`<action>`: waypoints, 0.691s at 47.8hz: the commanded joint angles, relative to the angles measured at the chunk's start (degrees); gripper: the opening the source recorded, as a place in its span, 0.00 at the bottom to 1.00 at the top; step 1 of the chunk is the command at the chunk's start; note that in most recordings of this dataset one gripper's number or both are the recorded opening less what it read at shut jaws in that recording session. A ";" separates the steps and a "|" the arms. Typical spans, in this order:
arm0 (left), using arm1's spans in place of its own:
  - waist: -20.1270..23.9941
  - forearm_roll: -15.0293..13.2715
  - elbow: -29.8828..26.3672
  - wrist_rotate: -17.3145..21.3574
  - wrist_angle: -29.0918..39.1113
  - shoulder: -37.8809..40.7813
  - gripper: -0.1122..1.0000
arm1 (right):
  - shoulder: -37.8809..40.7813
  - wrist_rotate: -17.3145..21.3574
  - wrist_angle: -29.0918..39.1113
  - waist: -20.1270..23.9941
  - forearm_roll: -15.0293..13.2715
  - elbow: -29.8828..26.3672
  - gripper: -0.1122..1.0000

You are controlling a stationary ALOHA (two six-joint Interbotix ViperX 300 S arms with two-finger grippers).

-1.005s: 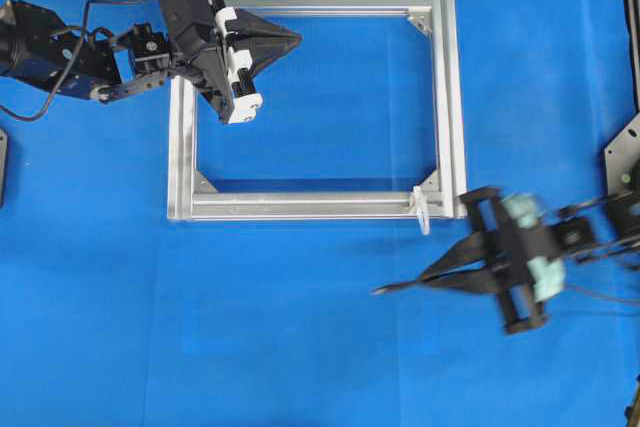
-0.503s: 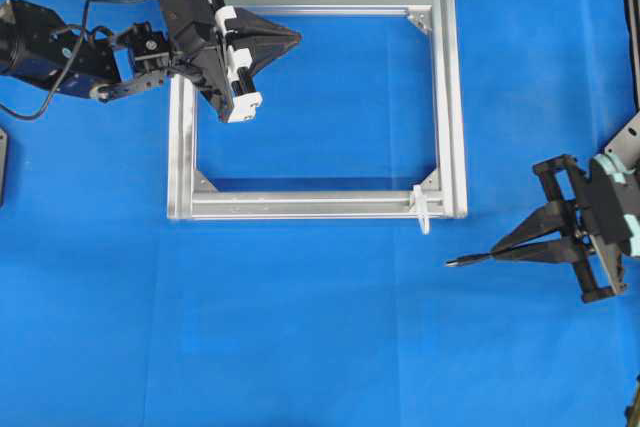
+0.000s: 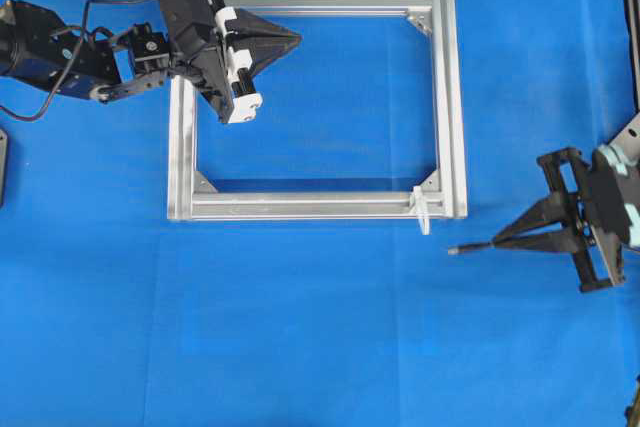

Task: Insert the wire through the string loop located on the right side.

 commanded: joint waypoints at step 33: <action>0.00 0.18 -0.44 0.00 -0.35 -1.85 0.10 | 1.41 -0.44 -0.62 -8.61 0.09 -0.35 0.07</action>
